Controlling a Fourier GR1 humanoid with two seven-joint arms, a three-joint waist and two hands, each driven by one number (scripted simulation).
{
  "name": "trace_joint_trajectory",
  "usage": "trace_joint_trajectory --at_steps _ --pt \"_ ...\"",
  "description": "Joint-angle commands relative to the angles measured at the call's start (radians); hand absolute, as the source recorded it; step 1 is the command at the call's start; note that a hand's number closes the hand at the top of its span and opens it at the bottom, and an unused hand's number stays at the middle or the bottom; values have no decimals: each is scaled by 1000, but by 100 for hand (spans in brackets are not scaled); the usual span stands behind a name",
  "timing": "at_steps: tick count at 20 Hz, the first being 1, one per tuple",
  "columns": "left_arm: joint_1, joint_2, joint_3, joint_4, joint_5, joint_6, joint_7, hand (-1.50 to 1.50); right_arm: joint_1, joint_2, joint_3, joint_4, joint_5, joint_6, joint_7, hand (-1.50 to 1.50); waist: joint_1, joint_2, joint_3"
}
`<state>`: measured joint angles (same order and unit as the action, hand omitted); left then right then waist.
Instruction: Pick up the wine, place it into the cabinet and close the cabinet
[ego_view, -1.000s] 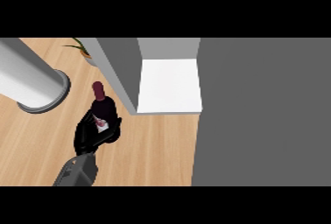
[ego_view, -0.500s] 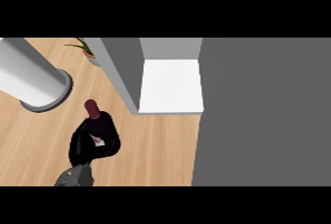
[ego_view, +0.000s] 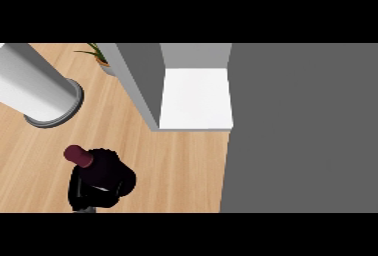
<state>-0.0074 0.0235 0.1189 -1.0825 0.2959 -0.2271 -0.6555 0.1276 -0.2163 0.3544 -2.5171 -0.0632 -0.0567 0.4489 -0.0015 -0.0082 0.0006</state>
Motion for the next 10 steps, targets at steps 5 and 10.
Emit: trace_joint_trajectory --at_steps 5,10 --pt "66 -23 -176 -324 33 110 195 150 28 -23 -54 -217 -107 13 107 -150 -3 1 1" --pt "10 -23 -285 -460 31 314 295 150 92 1 -5 -188 -55 26 31 -150 -13 2 1"
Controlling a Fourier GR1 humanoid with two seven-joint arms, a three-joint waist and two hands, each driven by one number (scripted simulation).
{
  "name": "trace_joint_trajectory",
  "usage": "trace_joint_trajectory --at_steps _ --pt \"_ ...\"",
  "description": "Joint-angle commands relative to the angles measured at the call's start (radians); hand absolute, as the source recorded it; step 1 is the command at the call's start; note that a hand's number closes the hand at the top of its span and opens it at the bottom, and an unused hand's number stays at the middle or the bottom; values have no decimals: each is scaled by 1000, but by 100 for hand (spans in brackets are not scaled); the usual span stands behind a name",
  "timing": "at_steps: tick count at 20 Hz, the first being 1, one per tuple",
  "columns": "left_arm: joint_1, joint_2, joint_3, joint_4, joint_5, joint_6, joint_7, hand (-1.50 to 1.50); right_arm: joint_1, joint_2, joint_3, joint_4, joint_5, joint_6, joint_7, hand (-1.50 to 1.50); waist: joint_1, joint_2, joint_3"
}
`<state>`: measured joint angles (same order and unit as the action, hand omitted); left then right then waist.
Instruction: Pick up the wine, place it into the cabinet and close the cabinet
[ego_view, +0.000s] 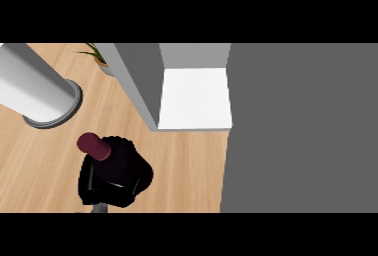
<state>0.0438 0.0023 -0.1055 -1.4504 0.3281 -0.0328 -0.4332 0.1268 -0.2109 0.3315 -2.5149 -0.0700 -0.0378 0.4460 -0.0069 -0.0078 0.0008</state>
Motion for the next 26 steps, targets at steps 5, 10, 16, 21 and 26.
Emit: trace_joint_trajectory --at_steps 5,10,16,21,26 --pt "-58 -2 -197 -238 -53 286 204 150 100 0 64 -196 -9 -1 46 -150 -6 1 0" --pt "-240 -2 -264 -154 11 474 259 150 70 -29 -35 -224 -100 15 87 -150 -19 6 0" --pt "-341 -2 -287 -113 5 593 351 150 62 -11 -59 -168 -113 32 52 -150 -7 7 0" --pt "-410 -2 -269 26 51 600 293 150 39 10 -11 -202 -69 13 113 -150 -9 7 -1" --pt "-495 -2 -300 210 92 647 182 150 40 10 -55 -153 -104 49 56 -150 -17 10 -1"
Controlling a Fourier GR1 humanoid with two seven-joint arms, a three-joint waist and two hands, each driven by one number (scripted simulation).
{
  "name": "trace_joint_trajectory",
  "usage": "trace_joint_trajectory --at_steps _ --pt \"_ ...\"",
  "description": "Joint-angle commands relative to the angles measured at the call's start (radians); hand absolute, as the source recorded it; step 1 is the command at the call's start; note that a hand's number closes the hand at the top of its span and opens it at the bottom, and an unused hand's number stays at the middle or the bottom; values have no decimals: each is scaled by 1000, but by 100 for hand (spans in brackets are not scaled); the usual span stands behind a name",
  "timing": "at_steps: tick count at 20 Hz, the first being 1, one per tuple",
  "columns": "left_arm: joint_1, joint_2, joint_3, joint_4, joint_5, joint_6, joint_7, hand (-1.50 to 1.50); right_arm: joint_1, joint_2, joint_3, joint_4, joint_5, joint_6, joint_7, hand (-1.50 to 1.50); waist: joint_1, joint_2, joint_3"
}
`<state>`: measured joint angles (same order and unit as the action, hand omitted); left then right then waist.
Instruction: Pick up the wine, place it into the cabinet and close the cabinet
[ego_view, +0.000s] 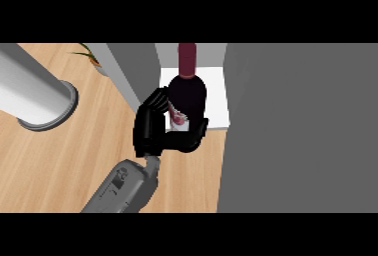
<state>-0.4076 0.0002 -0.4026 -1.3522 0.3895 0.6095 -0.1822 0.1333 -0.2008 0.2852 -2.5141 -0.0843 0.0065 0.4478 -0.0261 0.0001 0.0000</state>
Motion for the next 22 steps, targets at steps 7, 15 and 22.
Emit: trace_joint_trajectory --at_steps 7,15,22 --pt "-46 0 -24 270 131 -16 -184 150 111 -8 -11 -238 -120 26 68 -150 -16 1 0" --pt "-106 0 -41 429 318 -51 -360 150 116 28 32 -171 -82 44 15 -150 -13 3 -1" --pt "-275 0 -15 570 425 -43 -343 150 109 1 -54 -173 -159 81 19 -150 -15 4 0"
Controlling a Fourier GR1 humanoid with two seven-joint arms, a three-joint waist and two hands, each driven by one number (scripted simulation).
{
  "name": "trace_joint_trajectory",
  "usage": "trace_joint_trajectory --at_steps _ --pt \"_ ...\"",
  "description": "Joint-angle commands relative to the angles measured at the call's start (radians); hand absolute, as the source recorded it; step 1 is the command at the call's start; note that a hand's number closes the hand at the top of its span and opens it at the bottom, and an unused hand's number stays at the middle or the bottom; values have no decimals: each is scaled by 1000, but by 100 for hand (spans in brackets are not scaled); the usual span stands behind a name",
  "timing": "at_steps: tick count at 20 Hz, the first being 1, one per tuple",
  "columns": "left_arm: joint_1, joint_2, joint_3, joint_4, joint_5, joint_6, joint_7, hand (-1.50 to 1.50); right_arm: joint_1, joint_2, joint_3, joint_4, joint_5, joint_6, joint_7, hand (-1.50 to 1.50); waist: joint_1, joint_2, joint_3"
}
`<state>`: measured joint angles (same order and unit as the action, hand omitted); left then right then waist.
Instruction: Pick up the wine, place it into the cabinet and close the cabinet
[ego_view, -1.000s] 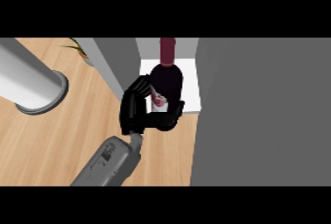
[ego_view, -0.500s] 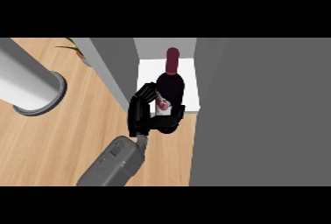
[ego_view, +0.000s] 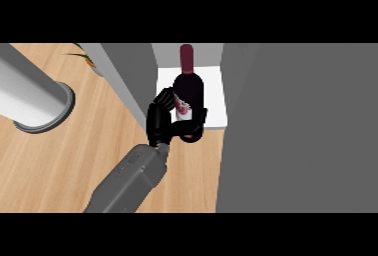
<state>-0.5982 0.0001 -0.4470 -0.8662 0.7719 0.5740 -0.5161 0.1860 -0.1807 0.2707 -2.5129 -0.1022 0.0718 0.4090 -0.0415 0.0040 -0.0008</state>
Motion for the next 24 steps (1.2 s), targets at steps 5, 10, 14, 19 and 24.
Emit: trace_joint_trajectory --at_steps 5,10,14,19,24 --pt "-135 0 55 172 73 -47 -10 150 59 -6 -56 -185 -137 4 66 -150 5 1 0" --pt "-237 0 80 253 109 -29 9 150 135 -2 -55 -153 -145 44 -6 -150 -1 1 1" --pt "-349 0 112 325 115 -40 23 150 82 17 -5 -137 -88 34 16 -150 -1 3 0" --pt "-363 0 133 401 126 -53 -22 150 75 39 34 -162 -61 15 39 -150 -1 3 0" --pt "-491 17 136 491 73 40 36 150 123 9 -29 -173 -112 50 9 -150 -5 0 1"
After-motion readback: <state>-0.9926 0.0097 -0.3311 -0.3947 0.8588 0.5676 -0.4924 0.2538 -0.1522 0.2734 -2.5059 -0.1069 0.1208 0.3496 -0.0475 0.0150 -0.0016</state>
